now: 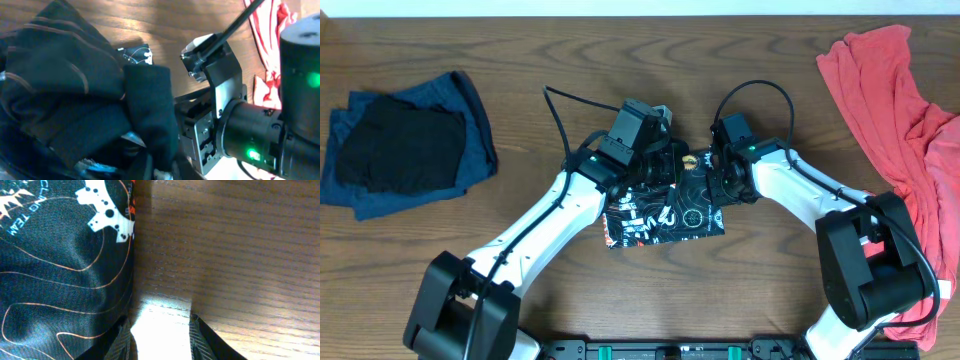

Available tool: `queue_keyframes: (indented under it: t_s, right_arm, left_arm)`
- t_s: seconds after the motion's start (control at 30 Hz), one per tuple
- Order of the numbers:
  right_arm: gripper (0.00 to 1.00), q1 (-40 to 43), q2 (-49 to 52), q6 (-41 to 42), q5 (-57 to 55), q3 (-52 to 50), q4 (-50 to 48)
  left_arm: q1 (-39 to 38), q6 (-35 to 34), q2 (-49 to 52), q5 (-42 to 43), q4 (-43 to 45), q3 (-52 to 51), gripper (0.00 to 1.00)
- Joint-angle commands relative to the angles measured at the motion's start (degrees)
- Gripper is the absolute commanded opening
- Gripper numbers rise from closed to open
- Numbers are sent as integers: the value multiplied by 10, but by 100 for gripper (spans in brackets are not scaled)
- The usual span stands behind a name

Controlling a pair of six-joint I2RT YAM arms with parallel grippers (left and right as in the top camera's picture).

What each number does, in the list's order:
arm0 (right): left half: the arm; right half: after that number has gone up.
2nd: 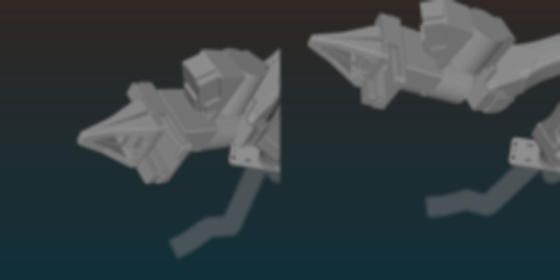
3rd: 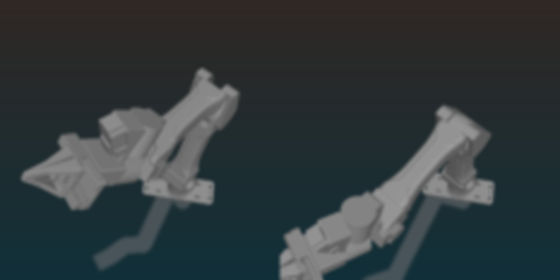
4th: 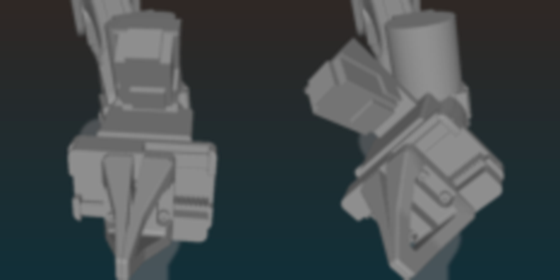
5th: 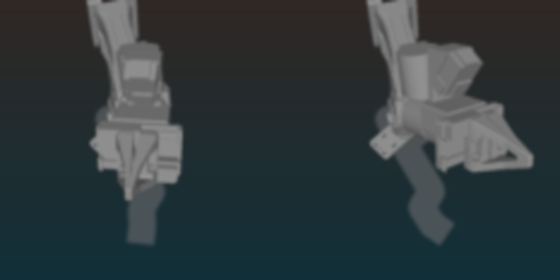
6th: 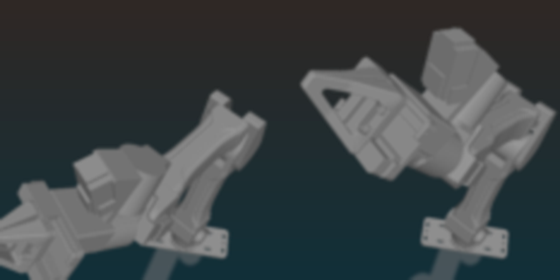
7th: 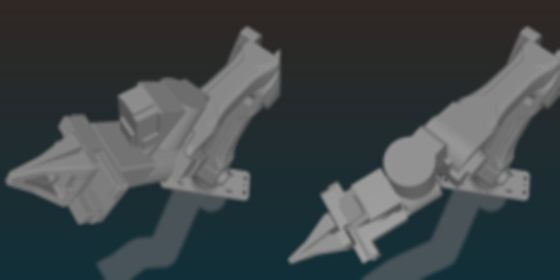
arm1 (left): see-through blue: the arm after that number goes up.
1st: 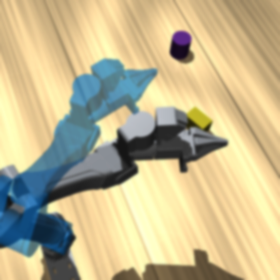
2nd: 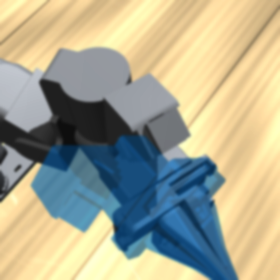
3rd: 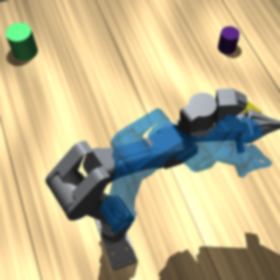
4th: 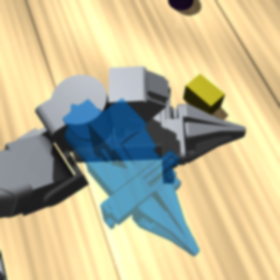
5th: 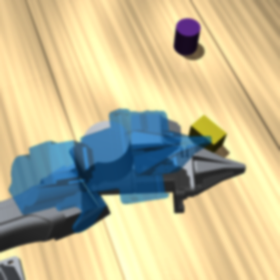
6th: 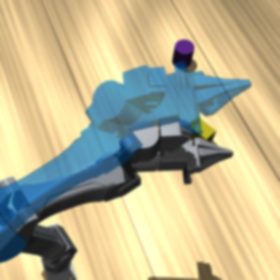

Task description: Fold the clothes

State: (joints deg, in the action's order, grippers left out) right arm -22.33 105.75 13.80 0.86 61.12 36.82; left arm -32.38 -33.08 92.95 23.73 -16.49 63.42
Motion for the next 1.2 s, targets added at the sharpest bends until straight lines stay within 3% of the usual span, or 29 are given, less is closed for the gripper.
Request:
queue_keyframes:
  t_s: [0.0,0.13,0.27,0.4,0.63,0.9,1.17]
  right_arm:
    - [37,-10,33,-1,22,-16,12]
    - [39,-2,22,30,2,-11,14]
    - [40,22,-18,30,-3,7,27]
    - [40,45,-79,28,0,24,40]
    - [39,33,-157,-63,179,30,-13]
    - [41,-31,-120,-86,205,29,-59]
    - [44,-71,-54,-90,143,29,-125]
  left_arm:
    - [-2,-5,14,-4,1,13,25]
    - [-2,1,13,24,10,13,26]
    - [13,78,-6,31,-3,13,26]
    - [65,91,-41,-13,-54,13,27]
    - [157,91,-38,-40,-109,7,27]
    - [174,106,22,-39,-111,3,27]
    - [174,106,86,-38,-111,3,27]
